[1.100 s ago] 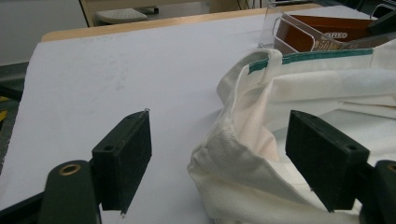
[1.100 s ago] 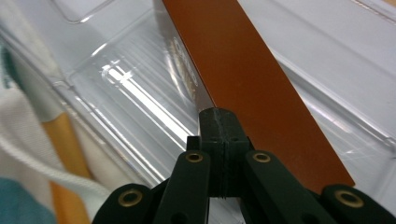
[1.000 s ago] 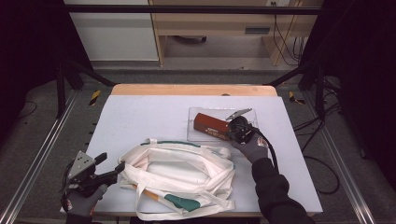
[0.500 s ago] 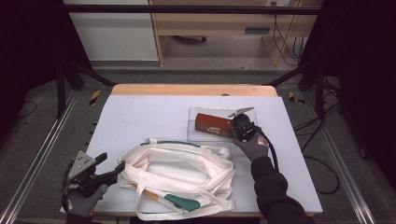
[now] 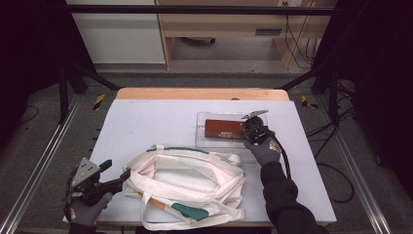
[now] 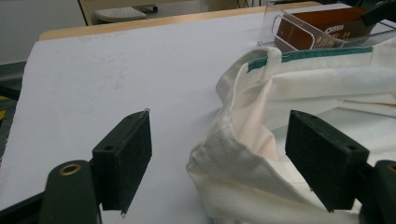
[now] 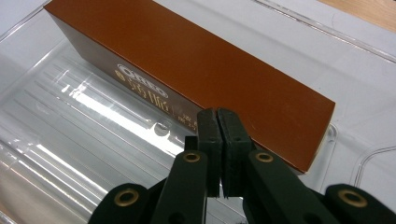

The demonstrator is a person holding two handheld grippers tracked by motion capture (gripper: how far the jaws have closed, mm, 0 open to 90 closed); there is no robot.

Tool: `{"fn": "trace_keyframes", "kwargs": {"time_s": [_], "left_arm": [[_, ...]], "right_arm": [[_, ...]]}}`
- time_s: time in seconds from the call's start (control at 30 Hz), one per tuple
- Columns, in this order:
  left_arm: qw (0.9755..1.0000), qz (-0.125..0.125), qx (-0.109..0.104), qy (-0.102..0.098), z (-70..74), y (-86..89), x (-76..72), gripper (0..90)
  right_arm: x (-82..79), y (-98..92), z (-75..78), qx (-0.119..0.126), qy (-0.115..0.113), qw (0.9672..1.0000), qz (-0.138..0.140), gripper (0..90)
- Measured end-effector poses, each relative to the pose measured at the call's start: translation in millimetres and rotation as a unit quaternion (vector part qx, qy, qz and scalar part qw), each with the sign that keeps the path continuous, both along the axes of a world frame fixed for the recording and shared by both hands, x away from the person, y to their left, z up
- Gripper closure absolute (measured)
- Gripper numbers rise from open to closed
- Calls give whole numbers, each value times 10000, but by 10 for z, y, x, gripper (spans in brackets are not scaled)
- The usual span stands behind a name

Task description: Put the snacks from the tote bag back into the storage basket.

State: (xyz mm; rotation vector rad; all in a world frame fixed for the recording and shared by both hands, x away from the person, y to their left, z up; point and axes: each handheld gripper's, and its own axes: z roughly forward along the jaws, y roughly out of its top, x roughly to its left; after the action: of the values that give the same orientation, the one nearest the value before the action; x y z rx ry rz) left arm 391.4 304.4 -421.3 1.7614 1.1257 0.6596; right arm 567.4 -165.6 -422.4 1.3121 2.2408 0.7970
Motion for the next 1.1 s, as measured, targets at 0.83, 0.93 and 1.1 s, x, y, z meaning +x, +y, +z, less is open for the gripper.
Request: {"fn": "trace_keyframes", "kwargs": {"time_s": [0.83,0.93,1.1], "left_arm": [[10000,0,-14,-11,2,3,-3,222],[10000,-4,-10,-5,2,1,-1,219],[10000,-22,3,15,-2,-6,0,207]], "right_arm": [[-142,-30,150,216,-267,9994,56,758],[-237,-44,231,389,-409,9983,134,665],[-448,-120,344,867,-769,9930,219,544]]}}
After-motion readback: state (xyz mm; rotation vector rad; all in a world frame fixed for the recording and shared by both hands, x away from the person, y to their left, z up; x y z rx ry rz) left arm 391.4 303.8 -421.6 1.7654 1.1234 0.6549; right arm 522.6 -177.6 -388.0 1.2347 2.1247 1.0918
